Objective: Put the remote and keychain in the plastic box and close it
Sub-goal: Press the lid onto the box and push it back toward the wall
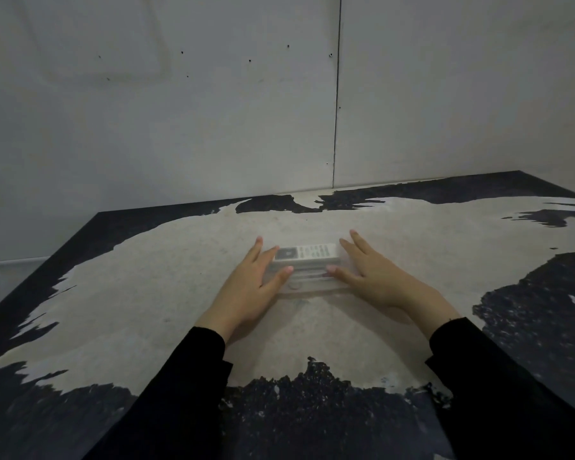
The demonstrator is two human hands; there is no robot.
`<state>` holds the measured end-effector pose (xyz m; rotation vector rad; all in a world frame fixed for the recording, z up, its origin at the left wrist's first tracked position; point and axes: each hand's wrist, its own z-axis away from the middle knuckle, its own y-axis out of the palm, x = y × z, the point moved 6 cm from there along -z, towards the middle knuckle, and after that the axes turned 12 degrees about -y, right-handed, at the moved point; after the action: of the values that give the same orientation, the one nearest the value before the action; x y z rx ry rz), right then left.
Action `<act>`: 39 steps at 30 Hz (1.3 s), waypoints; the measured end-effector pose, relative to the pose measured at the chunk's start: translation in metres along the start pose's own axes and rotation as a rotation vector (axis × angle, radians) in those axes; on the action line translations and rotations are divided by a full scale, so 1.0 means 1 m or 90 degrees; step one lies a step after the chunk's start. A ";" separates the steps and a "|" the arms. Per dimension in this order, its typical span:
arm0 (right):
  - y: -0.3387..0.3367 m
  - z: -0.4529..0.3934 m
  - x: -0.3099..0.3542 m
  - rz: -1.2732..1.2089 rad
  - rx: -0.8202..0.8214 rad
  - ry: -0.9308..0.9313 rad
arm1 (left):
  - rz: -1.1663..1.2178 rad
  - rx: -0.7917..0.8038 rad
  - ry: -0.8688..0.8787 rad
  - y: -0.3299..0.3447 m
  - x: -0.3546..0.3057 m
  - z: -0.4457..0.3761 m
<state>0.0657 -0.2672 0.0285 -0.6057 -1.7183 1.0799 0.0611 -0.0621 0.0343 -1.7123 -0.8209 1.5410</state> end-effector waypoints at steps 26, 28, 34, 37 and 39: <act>0.008 -0.010 0.015 0.159 0.011 -0.035 | -0.147 -0.133 -0.005 -0.010 -0.018 -0.012; 0.005 -0.010 0.017 0.168 0.014 -0.028 | -0.148 -0.103 0.015 0.002 -0.022 -0.020; -0.014 -0.032 0.026 0.231 -0.089 -0.042 | -0.186 -0.040 0.037 0.016 -0.015 -0.024; 0.000 -0.043 0.019 0.165 -0.023 -0.058 | -0.203 -0.029 0.036 0.017 -0.016 -0.028; 0.007 -0.044 0.016 0.166 0.049 -0.055 | -0.233 -0.031 0.042 0.015 -0.018 -0.029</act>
<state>0.0995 -0.2344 0.0353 -0.7585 -1.6954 1.3662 0.0885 -0.0877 0.0344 -1.5336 -1.0761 1.2205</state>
